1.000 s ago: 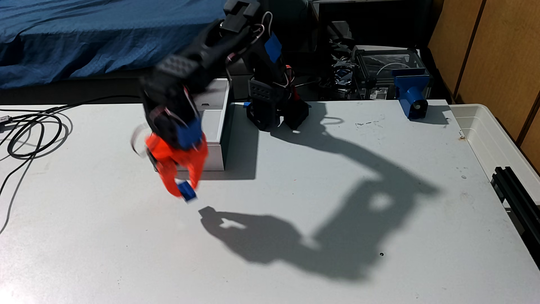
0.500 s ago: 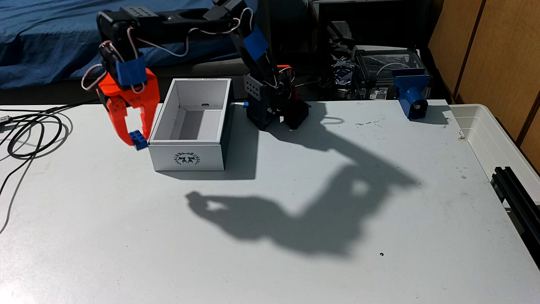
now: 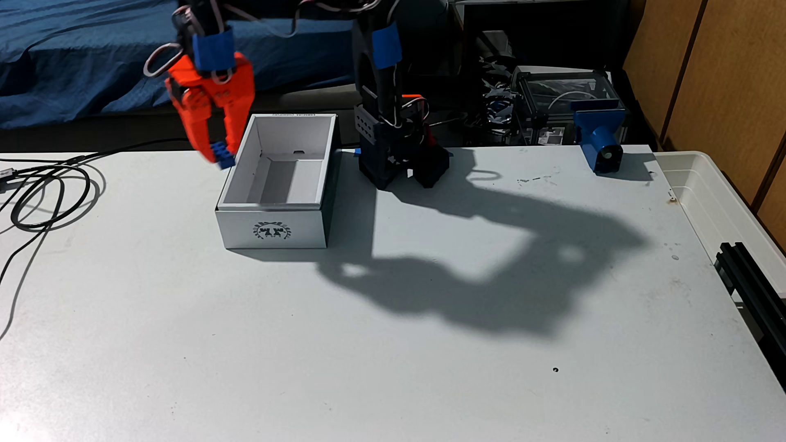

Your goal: Grab the blue brick and place in box

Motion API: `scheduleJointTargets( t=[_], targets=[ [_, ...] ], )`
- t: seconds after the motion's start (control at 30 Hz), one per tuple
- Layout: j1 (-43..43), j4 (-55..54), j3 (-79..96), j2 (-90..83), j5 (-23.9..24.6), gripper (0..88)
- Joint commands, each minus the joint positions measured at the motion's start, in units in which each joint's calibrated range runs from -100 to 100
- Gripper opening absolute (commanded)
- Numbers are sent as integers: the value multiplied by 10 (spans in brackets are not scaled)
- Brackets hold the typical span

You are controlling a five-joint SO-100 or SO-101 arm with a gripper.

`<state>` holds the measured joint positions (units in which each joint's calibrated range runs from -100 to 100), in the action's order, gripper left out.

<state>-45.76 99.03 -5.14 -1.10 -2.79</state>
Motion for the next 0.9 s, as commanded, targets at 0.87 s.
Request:
scheduleJointTargets(
  t=[0.87],
  targets=[
    [-56, -210, 476, -252, -95, 121]
  ],
)
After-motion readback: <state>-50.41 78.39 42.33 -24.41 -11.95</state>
